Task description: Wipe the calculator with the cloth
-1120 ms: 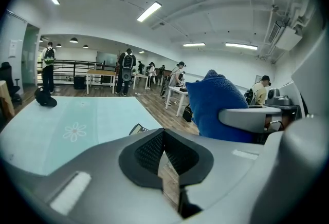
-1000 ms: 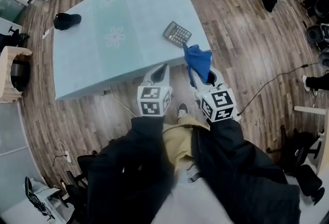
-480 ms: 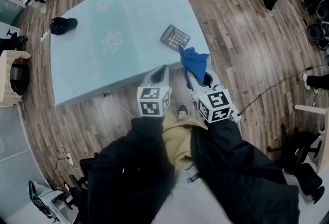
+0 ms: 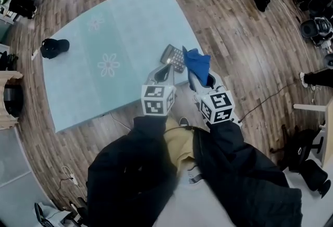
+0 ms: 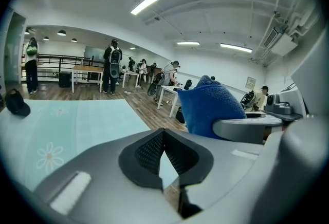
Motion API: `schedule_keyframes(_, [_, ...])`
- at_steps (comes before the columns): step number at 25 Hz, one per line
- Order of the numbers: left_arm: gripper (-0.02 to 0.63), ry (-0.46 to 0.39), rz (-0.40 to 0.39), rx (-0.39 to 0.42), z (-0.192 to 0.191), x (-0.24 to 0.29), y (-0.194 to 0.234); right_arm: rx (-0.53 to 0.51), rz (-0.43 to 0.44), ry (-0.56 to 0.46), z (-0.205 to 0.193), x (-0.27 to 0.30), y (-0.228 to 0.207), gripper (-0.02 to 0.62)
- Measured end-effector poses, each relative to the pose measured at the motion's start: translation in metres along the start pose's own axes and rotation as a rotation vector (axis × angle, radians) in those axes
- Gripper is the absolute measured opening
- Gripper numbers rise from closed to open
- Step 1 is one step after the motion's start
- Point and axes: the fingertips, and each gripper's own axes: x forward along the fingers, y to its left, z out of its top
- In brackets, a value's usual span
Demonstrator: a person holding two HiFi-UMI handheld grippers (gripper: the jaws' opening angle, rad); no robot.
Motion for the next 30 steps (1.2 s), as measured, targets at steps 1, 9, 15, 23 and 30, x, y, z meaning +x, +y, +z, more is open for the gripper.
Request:
schedule_keyframes(1, [-0.002,0.001,-0.001,-0.001,0.005,0.004,0.008,0.000,0.000,0.002,0.004,0.010,0.000,0.091])
schedule_keyframes(9, [-0.002,0.038,0.007,-0.047,0.020,0.031,0.077,-0.008,0.023,0.060,0.016,0.086,0.020,0.091])
schedule_keyframes(15, [-0.002,0.078,-0.047,-0.063,0.017,0.051,0.100,0.009,-0.019,0.106,0.013,0.120,0.020,0.092])
schedule_keyframes(23, [-0.002,0.171,-0.068,-0.091,-0.016,0.074,0.112,0.079,-0.067,0.225,-0.029,0.139,-0.007,0.093])
schedule_keyframes(30, [-0.002,0.263,-0.049,-0.114,-0.053,0.089,0.114,0.052,-0.094,0.332,-0.066,0.152,-0.043,0.094])
